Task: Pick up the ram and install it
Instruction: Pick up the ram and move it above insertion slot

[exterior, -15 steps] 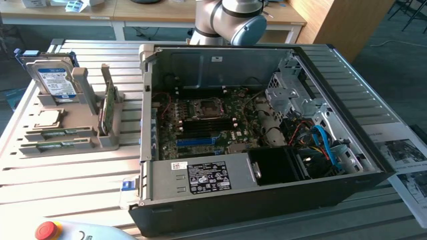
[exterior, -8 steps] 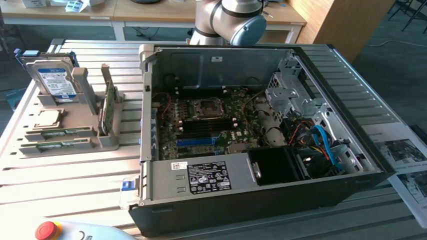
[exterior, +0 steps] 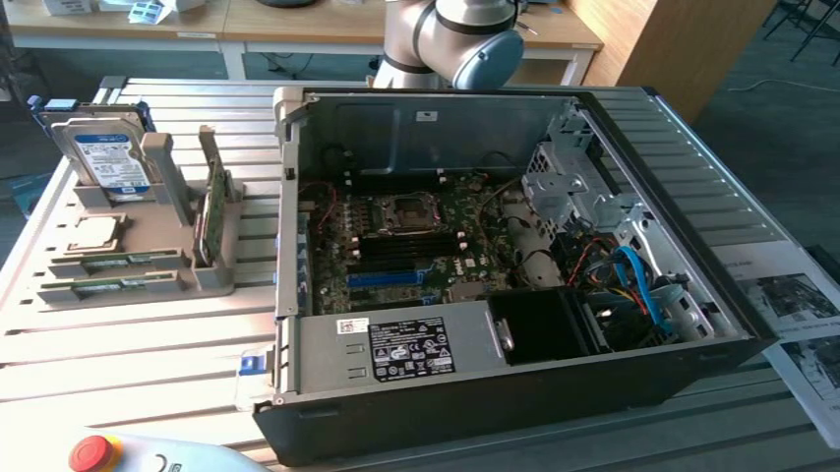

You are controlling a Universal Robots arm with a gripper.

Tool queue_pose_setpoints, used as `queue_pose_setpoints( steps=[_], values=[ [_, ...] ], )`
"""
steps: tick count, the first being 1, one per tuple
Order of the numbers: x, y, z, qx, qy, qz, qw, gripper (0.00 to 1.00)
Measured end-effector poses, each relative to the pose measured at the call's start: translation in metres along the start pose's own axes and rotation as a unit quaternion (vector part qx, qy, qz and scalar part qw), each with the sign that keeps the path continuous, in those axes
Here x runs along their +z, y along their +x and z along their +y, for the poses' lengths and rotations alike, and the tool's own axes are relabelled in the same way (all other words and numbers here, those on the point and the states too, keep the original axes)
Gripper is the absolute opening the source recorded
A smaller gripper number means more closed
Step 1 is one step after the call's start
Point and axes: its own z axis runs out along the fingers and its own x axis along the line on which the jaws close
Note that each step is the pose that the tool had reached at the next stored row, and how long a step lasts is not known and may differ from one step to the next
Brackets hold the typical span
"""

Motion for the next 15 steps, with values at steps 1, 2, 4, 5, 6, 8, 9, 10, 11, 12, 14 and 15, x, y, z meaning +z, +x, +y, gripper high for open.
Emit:
queue_pose_setpoints(
  steps=[1, 2, 4, 5, 6, 8, 9, 10, 11, 12, 14, 15],
  values=[
    [0.0000, -0.0001, 0.0000, 0.000, 0.0032, 0.0028, 1.0000, 0.10],
    [0.0001, -0.0001, 0.0000, 0.001, 0.0053, 0.0044, 1.0000, 0.10],
    [0.0000, 0.0000, 0.0000, 0.001, 0.0080, 0.0066, 0.9999, 0.10],
    [0.0001, 0.0000, -0.0001, 0.001, 0.0083, 0.0067, 0.9999, 0.10],
    [0.0001, 0.0000, 0.0000, 0.001, 0.0084, 0.0067, 0.9999, 0.10],
    [0.0001, -0.0001, 0.0001, 0.001, 0.0090, 0.0068, 0.9999, 0.10],
    [0.0001, -0.0001, 0.0000, 0.001, 0.0090, 0.0069, 0.9999, 0.10],
    [0.0001, 0.0000, 0.0000, 0.001, 0.0091, 0.0069, 0.9999, 0.10],
    [0.0001, 0.0000, 0.0000, 0.001, 0.0092, 0.0069, 0.9999, 0.10],
    [0.0000, -0.0001, 0.0001, 0.001, 0.0104, 0.0072, 0.9999, 0.10],
    [0.0002, 0.0000, 0.0001, 0.001, 0.0149, 0.0054, 0.9999, 0.10],
    [0.0001, 0.0002, 0.0002, 0.001, 0.0166, 0.0041, 0.9999, 0.10]
  ],
)
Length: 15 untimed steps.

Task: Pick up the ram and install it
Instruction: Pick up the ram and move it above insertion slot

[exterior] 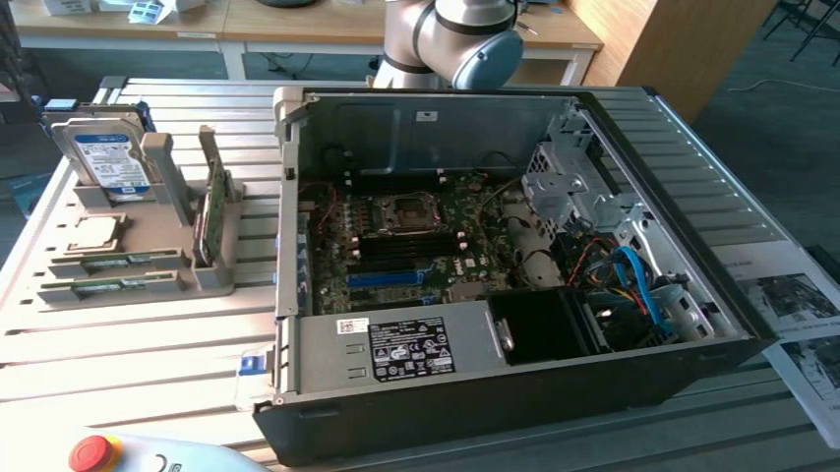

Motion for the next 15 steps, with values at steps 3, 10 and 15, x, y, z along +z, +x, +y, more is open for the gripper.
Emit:
queue_pose_setpoints(
  steps=[3, 10, 15],
  values=[
    [0.0002, 0.0010, 0.0002, 0.000, 0.0028, -0.0026, 1.0000, 0.10],
    [0.0011, 0.0051, 0.0010, 0.002, 0.0034, -0.0032, 1.0000, 0.10],
    [0.0013, 0.0055, 0.0012, 0.016, 0.0028, -0.0038, 0.9999, 0.10]
  ],
)
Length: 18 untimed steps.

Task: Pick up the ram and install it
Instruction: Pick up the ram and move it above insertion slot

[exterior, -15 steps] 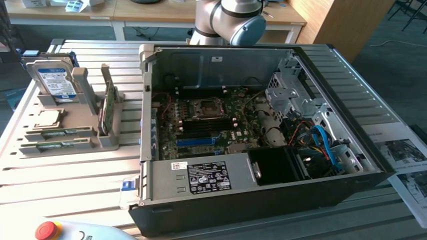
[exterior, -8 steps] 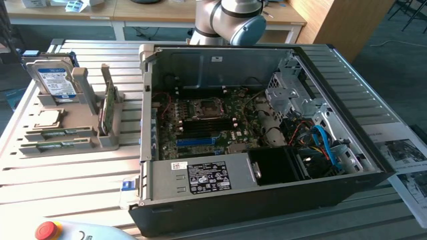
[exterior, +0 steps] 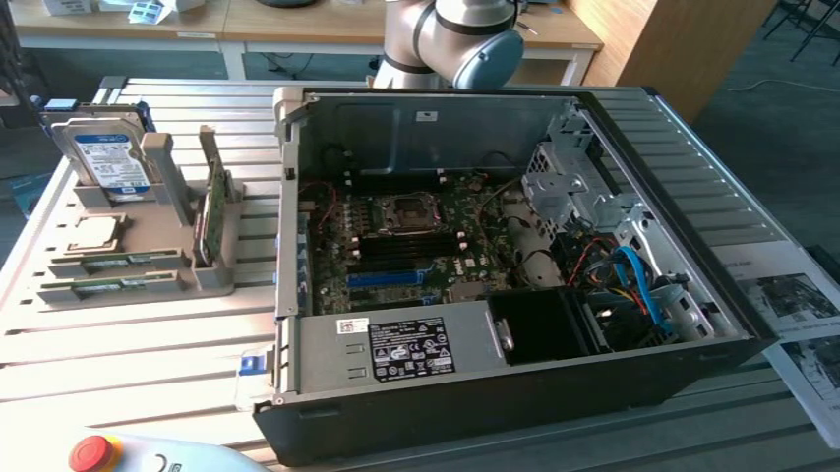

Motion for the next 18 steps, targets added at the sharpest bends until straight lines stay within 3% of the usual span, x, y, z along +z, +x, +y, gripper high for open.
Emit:
queue_pose_setpoints(
  steps=[7, 18],
  values=[
    [0.0009, 0.0000, -0.0001, 0.028, -0.0007, -0.0012, 0.9996, 0.10],
    [0.0047, 0.0009, -0.0001, 0.028, 0.0002, -0.0011, 0.9996, 0.10]
  ],
)
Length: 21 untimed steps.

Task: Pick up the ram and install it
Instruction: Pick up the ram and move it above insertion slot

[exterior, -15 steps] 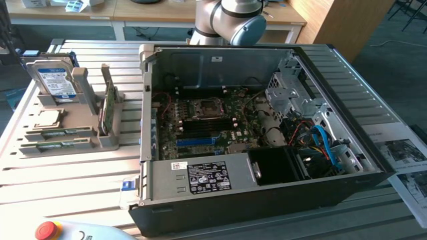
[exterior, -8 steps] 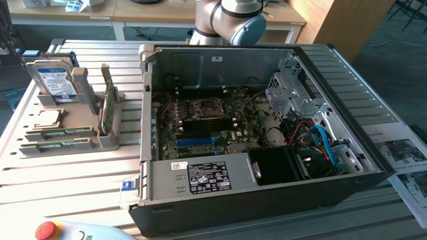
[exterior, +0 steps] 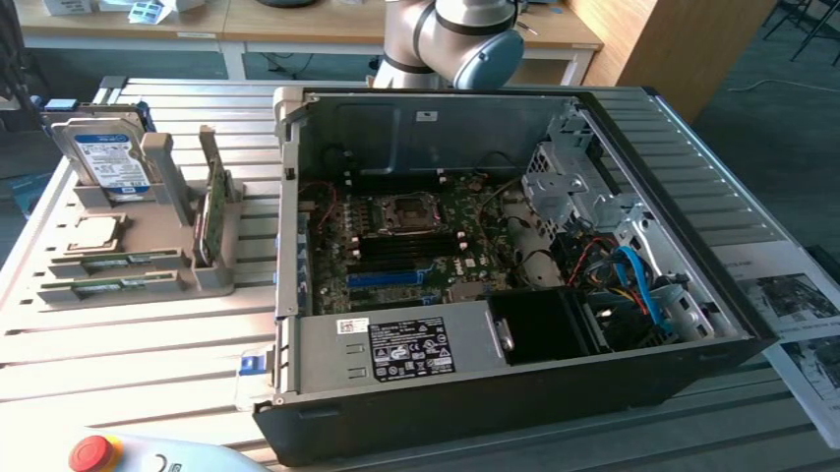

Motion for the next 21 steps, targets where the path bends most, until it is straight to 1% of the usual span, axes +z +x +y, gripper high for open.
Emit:
queue_pose_setpoints(
  steps=[13, 18, 21],
  values=[
    [0.0200, 0.002, -0.0005, 0.000, 0.0001, 0.0000, 1.0000, 0.10],
    [0.0209, 0.002, -0.0006, 0.000, -0.0001, 0.0001, 1.0000, 0.10],
    [0.0211, 0.002, -0.0006, 0.000, 0.0005, 0.0001, 1.0000, 0.10]
  ],
)
